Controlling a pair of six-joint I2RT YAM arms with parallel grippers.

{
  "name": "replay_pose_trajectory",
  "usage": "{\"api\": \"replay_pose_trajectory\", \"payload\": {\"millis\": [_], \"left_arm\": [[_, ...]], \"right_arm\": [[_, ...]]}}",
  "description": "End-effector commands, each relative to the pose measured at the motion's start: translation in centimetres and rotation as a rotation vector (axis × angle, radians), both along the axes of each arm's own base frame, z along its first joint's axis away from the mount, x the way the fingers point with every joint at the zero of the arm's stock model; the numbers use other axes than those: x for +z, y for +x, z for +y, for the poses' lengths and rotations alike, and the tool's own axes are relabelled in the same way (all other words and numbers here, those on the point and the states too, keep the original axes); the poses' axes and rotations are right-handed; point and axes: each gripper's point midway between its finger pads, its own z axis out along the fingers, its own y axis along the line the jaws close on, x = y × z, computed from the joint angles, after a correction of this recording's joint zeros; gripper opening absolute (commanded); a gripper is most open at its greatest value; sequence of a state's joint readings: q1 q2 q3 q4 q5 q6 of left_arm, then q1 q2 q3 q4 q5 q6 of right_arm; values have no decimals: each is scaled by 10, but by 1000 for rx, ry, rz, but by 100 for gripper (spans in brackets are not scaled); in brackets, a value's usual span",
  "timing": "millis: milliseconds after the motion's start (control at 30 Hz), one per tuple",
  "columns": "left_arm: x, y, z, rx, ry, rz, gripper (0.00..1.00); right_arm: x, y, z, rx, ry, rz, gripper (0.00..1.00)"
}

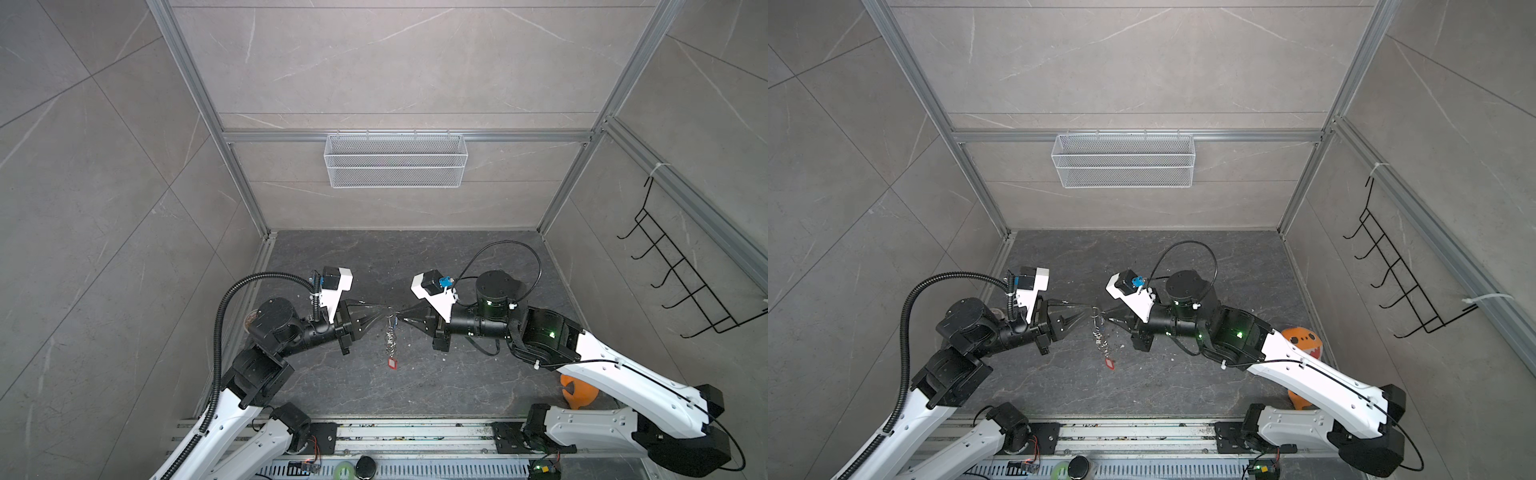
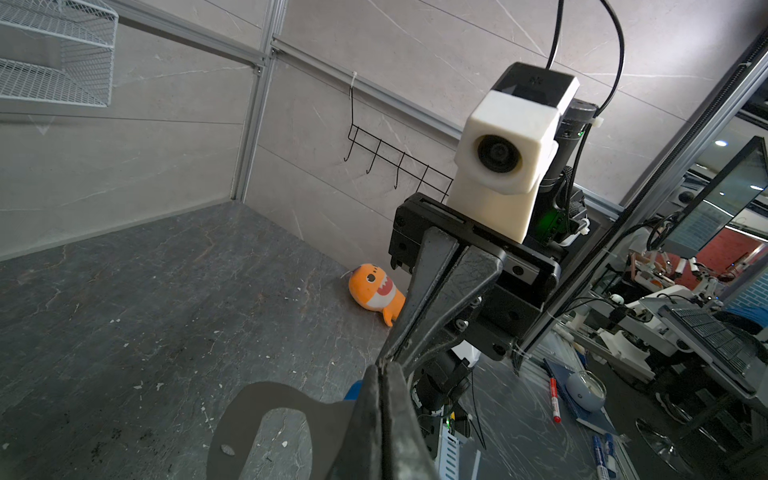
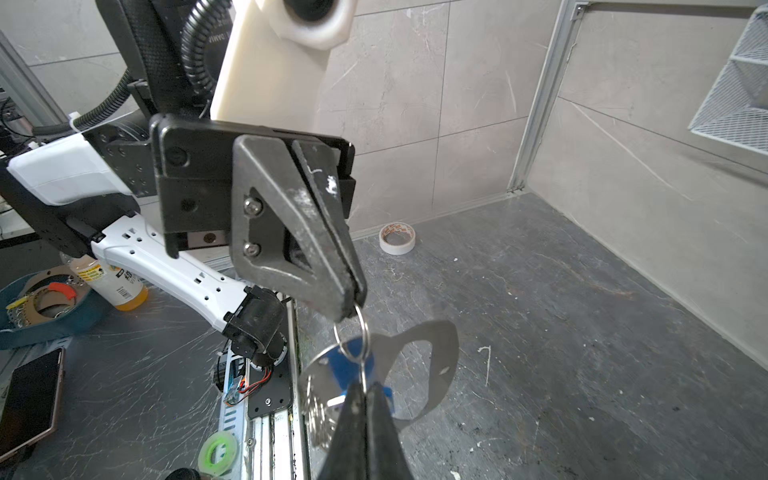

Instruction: Remove the keys from the keyring

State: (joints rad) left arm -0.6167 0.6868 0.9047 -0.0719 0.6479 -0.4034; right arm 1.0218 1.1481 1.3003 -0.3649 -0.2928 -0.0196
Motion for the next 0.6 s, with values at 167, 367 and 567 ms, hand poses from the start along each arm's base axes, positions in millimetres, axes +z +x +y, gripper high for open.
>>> {"api": "replay_pose_trajectory", "payload": {"millis": [167,367,567], "left_arm": [[39,-30,1,-126,-43,-142,0],[36,-36,-4,-195,-15,-116,0],[36,-35,-4,-188,-11,-116,0]], "right_arm": [[15,-11,-10,34,12,-23,33],[30,-14,-15,56,92,-27,42],[47,-21,-16,183,210,50,45]]}}
